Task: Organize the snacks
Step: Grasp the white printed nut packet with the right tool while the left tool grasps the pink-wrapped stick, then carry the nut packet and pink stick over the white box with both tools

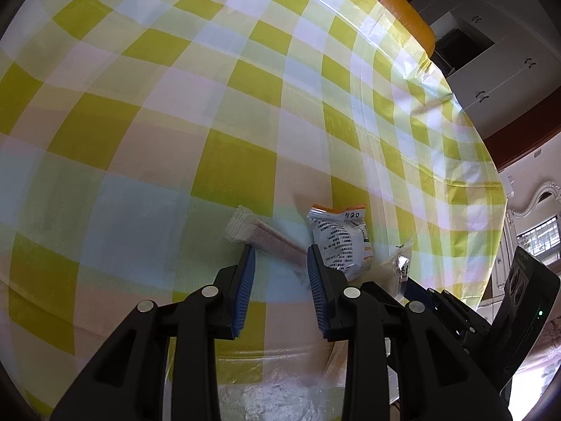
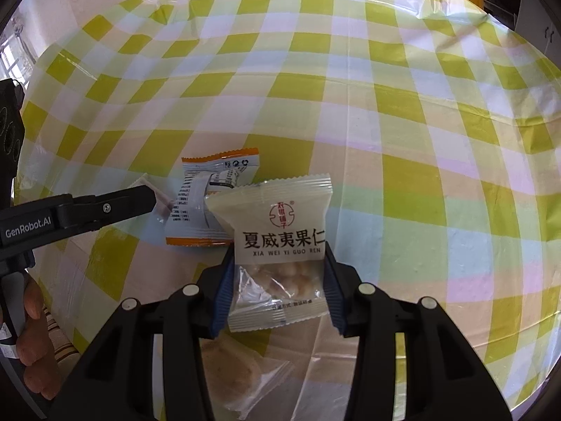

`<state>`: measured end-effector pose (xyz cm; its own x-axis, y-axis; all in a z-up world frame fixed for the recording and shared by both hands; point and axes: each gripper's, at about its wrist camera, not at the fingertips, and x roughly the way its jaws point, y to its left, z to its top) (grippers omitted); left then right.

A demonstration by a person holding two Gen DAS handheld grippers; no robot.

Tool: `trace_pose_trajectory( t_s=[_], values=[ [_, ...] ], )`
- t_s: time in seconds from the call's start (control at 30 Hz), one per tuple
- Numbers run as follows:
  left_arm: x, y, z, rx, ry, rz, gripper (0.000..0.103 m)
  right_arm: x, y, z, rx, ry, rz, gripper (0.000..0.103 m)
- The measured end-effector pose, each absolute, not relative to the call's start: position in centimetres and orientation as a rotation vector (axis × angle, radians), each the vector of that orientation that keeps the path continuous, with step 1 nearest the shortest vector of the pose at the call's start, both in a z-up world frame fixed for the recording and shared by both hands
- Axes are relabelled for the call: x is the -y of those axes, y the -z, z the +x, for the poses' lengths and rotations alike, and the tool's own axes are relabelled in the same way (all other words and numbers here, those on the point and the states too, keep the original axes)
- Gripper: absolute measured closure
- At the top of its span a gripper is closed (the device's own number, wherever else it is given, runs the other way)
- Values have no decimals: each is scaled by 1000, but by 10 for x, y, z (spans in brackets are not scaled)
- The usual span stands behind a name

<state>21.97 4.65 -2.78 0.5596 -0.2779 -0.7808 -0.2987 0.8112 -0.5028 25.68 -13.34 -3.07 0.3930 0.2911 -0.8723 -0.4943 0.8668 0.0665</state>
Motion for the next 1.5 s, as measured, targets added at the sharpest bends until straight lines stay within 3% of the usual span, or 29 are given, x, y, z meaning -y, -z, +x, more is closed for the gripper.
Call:
trace_pose_trajectory(
  t_s=[0.5, 0.57, 0.6, 1.2, 1.5],
  values=[
    [3, 20, 248, -1012, -191, -185, 72, 185, 19, 258, -1035, -371, -90, 58],
    [0, 20, 245, -1014, -200, -189, 78, 191, 17, 255, -1032, -362, -87, 58],
    [-1, 20, 243, -1016, -221, -175, 90, 195, 17, 253, -1033, -358, -85, 58],
    [-12, 6, 209, -944, -253, -267, 90, 223, 4, 227, -1002, -266, -106, 58],
    [36, -20, 191, -908, -98, -266, 90, 246, -1, 212, -993, -223, -98, 58]
  ],
)
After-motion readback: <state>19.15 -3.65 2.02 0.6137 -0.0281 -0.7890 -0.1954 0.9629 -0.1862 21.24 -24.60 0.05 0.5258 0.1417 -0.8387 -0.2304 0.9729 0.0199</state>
